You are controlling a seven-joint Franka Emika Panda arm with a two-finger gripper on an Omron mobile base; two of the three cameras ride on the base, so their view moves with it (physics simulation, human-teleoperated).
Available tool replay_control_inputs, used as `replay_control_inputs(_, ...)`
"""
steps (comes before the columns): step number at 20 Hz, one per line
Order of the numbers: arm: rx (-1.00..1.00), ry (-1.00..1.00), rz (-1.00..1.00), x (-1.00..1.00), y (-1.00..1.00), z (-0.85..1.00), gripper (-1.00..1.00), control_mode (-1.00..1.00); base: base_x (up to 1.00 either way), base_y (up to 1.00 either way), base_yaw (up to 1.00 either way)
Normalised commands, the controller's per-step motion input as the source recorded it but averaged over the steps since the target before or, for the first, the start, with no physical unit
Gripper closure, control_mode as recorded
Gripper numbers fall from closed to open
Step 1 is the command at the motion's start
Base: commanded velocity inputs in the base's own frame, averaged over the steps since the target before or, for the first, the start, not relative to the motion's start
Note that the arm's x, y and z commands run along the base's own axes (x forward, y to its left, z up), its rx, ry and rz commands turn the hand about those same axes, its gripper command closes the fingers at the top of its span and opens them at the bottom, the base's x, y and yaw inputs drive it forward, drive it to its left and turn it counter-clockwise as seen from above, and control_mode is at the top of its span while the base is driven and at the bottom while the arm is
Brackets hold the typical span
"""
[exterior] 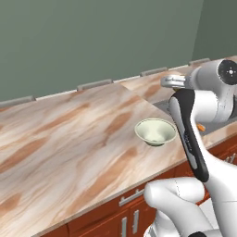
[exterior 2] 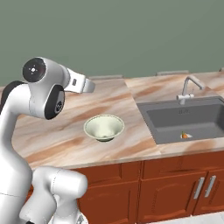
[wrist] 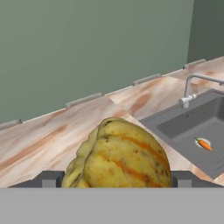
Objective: Pick the squashs from the cabinet and place them in one bowl. Pick the carrot from the sink and place it in the other bowl.
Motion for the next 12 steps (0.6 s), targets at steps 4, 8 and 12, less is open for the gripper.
replay_control_inputs(4, 0.00, 0.00, 0.00, 0.00, 0.00, 0.00, 1.00, 1.00, 0.08, -0.03, 0.04)
replay_control_inputs(8, 0.00, 0.00, 0.00, 0.00, 0.00, 0.00, 1.00, 1.00, 0.00, 0.00, 0.00)
replay_control_inputs(12, 0.00, 0.00, 0.00, 0.00, 0.00, 0.00, 1.00, 1.00, 0.00, 0.00, 0.00)
